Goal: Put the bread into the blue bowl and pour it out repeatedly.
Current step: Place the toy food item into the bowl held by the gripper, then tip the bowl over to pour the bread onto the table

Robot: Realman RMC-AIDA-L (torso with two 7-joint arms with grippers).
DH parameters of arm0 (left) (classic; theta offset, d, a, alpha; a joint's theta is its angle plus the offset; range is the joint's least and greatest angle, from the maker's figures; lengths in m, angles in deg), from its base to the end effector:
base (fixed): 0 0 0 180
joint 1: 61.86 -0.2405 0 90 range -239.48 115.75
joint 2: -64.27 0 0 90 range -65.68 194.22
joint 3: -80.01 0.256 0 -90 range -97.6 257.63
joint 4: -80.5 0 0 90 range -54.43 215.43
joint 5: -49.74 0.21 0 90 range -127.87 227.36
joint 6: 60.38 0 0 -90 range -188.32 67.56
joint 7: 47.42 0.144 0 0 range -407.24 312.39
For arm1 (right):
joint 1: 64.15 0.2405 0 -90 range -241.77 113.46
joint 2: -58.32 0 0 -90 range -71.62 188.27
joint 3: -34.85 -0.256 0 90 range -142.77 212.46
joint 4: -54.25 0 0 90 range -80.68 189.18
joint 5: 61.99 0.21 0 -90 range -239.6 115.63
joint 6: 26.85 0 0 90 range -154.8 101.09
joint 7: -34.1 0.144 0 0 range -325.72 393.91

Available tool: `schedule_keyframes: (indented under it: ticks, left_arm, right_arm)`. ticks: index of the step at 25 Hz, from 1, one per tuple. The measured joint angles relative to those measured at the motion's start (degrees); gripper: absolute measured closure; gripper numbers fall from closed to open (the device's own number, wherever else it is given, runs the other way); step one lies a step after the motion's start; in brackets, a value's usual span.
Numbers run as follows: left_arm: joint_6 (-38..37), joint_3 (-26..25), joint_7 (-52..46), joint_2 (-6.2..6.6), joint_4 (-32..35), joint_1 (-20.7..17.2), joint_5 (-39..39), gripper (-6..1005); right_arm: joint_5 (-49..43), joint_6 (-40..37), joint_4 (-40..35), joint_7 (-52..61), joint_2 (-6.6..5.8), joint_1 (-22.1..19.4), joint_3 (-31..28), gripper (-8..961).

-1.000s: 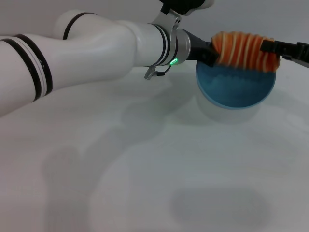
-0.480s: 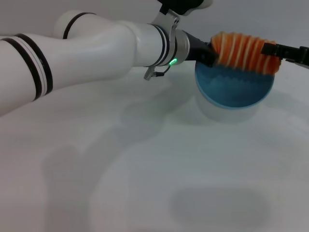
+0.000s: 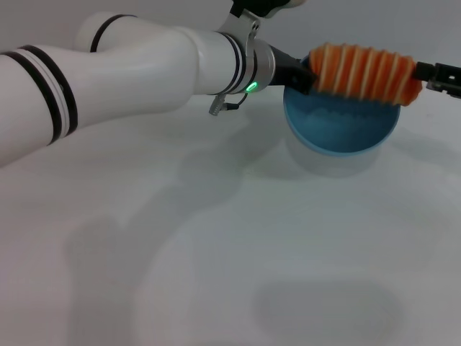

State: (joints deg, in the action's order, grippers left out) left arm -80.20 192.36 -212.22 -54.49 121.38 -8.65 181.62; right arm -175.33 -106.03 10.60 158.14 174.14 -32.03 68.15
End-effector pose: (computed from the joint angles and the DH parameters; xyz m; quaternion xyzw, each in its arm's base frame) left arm -0.1128 0.4389 -0.1152 -0.9037 -0.2581 -0.0507 0.3380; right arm 0.2734 0.3796 0.0659 -0.7687 0.5265 0.3101 0.1891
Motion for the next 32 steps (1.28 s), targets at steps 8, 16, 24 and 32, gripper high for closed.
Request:
schedule_keyframes:
  ticks: [8,16,24,32]
  left_arm:
    - [0.1,-0.1,0.0,0.01,0.0,0.1,0.0,999]
    - [0.1,-1.0,0.2,0.11,-1.4,0.4,0.0,999]
    - [0.2,-1.0,0.5,0.37,-1.5,0.5,0.5,1000]
    - [0.7,-1.0,1.0,0.47,-1.5,1.3,0.6,1000]
  right_arm:
    - [5.5,-3.2,-1.7,0.2,-0.08,-1.1,-0.6,314]
    - [9.6,-3.7,-4.4,-3.5,-0.22,-2.8,-3.7,314]
    - [10.0,3.4,-3.9,-17.2,-0.21,-8.5,-8.1,314]
    - [10.7,6.1,-0.4,-25.4,1.33,-14.0,-15.7,314]
